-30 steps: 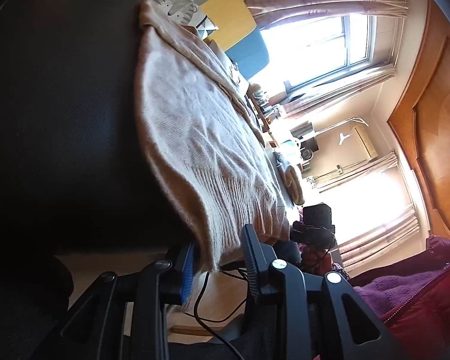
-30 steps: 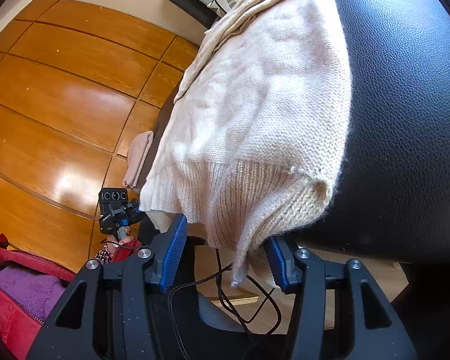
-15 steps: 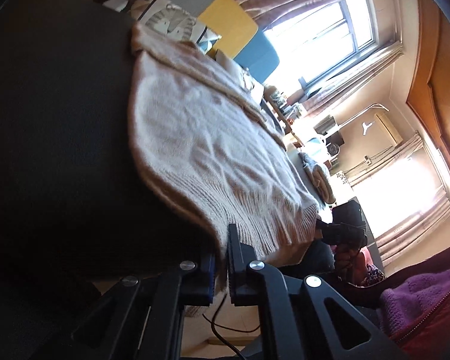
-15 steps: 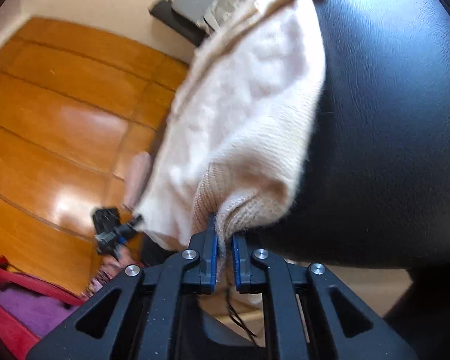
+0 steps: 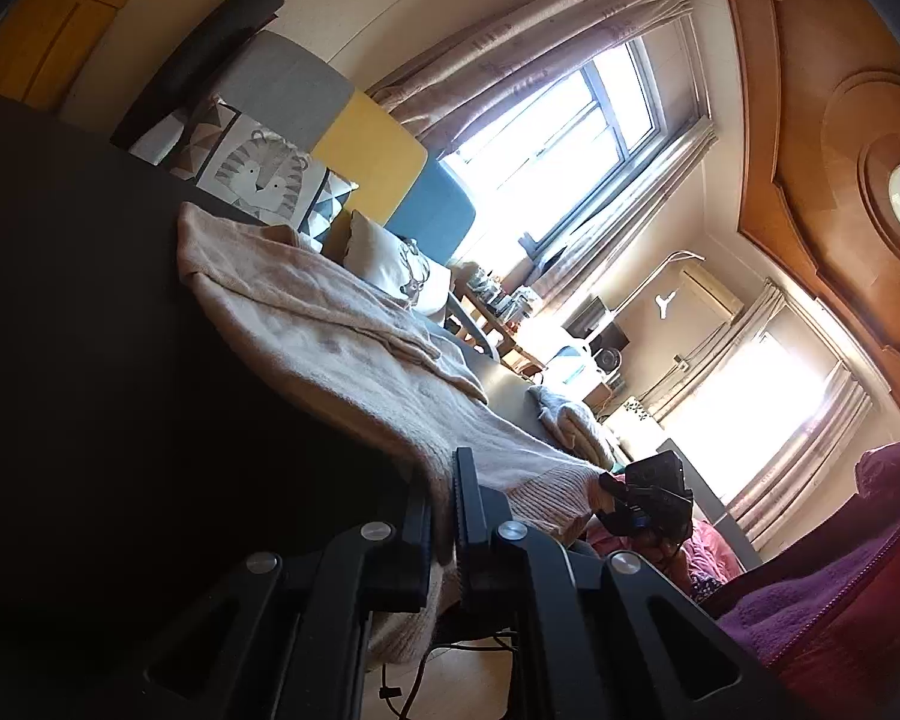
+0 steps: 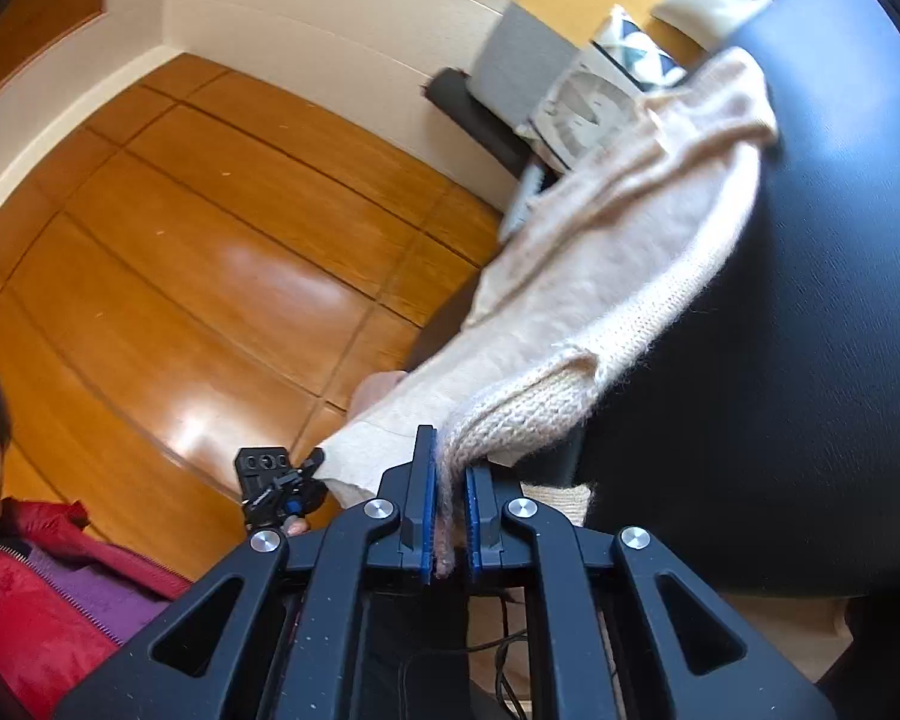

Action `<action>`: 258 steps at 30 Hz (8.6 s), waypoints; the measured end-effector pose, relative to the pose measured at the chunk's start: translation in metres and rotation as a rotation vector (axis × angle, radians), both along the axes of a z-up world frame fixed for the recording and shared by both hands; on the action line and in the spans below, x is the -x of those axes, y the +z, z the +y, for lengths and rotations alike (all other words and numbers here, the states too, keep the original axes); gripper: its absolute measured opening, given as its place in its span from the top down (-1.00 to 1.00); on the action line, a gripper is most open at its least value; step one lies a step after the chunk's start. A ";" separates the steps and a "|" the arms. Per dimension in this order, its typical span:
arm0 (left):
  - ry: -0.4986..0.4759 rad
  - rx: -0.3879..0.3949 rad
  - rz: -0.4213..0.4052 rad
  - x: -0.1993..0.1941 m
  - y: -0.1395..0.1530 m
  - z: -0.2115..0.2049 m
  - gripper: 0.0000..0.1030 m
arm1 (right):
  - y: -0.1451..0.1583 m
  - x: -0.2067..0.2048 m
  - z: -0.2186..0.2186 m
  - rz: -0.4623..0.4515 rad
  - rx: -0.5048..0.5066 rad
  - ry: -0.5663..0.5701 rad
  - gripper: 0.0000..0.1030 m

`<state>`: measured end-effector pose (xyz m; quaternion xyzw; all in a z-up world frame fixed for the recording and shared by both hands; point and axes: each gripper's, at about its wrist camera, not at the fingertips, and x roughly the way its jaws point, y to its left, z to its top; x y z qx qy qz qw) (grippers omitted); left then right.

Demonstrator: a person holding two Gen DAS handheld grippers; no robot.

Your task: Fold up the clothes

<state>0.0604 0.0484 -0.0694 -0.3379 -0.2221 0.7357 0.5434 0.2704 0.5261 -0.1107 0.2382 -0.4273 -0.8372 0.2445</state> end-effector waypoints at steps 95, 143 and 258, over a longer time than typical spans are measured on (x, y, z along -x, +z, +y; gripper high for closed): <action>0.207 0.205 -0.603 0.252 -0.102 0.156 0.42 | -0.031 0.254 0.119 -0.407 0.163 -0.209 -0.13; 0.273 0.476 -0.145 0.150 -0.082 0.079 0.46 | -0.021 0.138 0.047 -0.330 -0.578 -0.300 0.24; 0.226 0.523 0.087 0.056 -0.072 0.126 0.84 | -0.012 0.070 0.034 -0.311 -0.563 -0.213 0.49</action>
